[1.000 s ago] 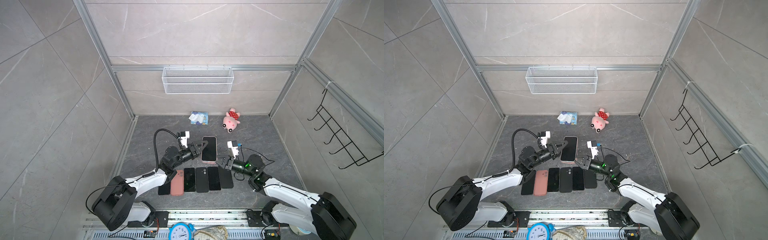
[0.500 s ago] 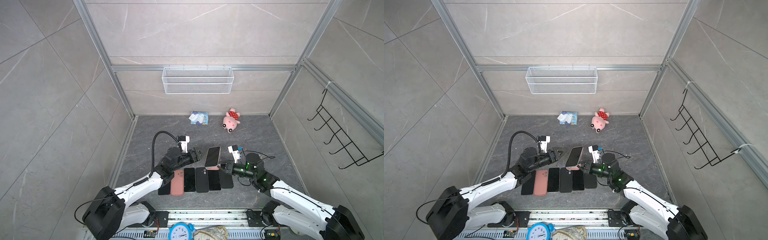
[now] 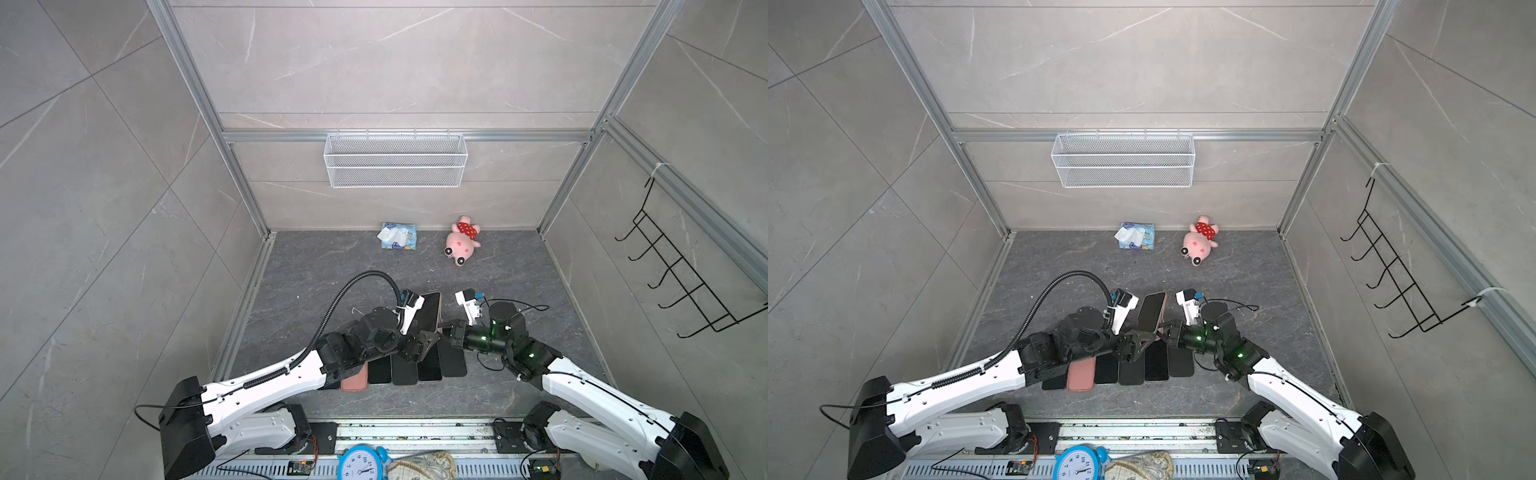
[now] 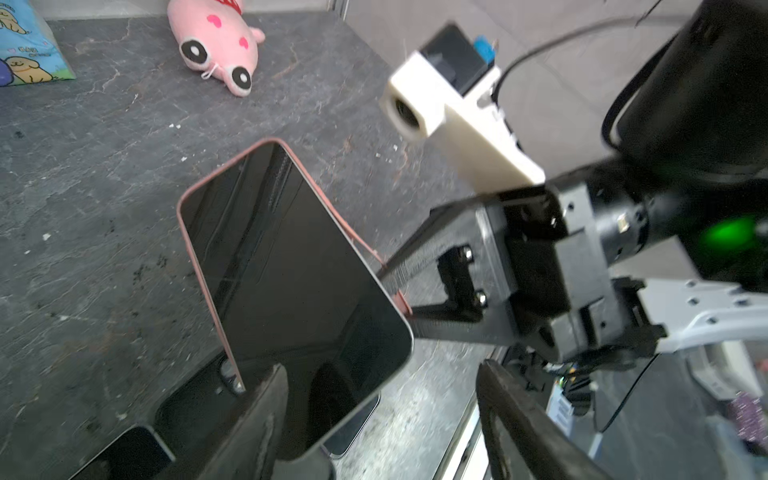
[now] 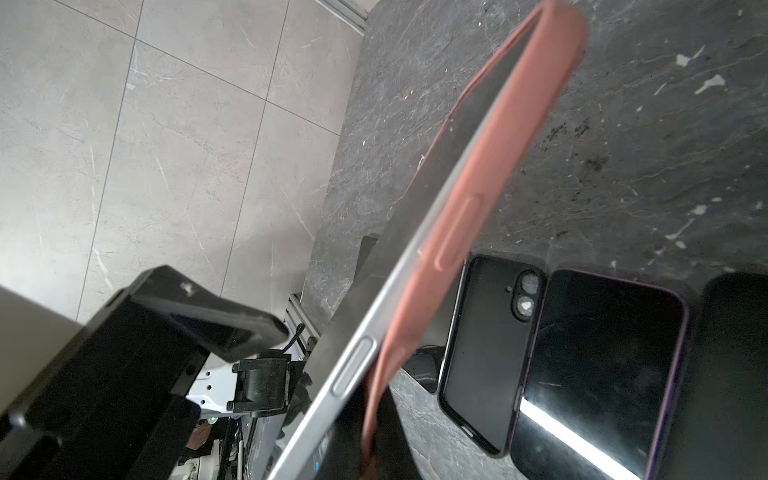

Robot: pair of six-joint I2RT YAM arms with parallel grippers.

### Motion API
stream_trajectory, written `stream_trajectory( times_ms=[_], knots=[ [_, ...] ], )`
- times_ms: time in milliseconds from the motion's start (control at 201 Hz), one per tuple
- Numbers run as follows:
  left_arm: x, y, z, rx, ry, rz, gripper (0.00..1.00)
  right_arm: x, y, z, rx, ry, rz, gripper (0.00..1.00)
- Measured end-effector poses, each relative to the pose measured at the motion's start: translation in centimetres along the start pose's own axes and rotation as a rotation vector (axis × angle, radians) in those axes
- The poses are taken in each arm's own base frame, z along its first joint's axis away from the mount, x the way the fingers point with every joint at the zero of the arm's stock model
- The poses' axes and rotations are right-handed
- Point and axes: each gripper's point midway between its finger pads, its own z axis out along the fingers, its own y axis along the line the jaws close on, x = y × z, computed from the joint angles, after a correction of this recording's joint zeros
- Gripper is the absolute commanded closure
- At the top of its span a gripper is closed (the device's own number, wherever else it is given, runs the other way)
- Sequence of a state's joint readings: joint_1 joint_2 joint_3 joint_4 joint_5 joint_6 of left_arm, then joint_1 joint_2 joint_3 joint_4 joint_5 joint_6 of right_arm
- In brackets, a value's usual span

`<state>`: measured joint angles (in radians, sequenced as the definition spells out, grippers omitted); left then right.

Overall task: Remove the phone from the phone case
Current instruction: 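Pull the silver phone out with the left gripper while the right holds the pink case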

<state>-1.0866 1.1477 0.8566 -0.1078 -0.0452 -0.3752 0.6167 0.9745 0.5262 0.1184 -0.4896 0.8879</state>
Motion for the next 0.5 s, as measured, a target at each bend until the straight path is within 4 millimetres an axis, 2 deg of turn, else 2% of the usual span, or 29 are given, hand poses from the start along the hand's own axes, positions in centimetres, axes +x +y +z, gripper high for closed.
stream_trajectory(
  times_ms=[219,339,503],
  knots=[
    [1.6,1.1,1.4,-0.133,0.072,0.146,0.29,0.1,-0.2,0.2,0.007,0.009,0.006,1.00],
    [1.4,2.0,1.7,-0.195,0.078,0.184,0.32,0.3,-0.2,0.2,0.002,0.017,0.007,1.00],
    [0.8,2.4,1.6,-0.231,0.062,0.212,0.38,0.3,0.0,0.2,-0.004,0.017,0.006,1.00]
  ],
)
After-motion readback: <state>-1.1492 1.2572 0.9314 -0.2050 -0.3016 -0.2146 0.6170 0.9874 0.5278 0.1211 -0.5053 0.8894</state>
